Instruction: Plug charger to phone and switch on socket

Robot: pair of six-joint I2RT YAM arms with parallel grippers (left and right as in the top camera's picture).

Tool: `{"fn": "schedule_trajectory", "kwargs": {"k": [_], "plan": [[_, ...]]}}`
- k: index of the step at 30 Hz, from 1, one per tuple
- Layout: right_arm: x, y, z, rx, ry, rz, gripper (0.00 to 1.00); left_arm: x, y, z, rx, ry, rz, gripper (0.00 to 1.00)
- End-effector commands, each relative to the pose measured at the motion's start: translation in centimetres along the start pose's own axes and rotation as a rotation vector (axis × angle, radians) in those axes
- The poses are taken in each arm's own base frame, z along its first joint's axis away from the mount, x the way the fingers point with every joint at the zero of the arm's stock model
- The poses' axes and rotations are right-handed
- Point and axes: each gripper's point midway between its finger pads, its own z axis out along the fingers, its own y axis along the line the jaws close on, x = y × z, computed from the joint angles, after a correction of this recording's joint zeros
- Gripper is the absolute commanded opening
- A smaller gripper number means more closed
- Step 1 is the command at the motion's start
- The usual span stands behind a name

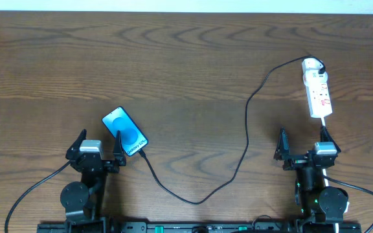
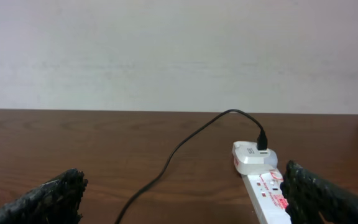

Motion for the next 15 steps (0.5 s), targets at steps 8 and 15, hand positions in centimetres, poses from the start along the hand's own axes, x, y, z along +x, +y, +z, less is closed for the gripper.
{"fn": "schedule_trajectory", "kwargs": {"k": [8,15], "plan": [[0.0,0.3,0.0,-0.009,-0.004,-0.052,0.99,1.5,-0.4,0.0,0.027,0.047,-0.008,0.88],[2.0,-0.1,-0.1,0.01,0.08,-0.059,0.99,1.5,-0.4,0.0,0.027,0.047,-0.008,0.88]]}}
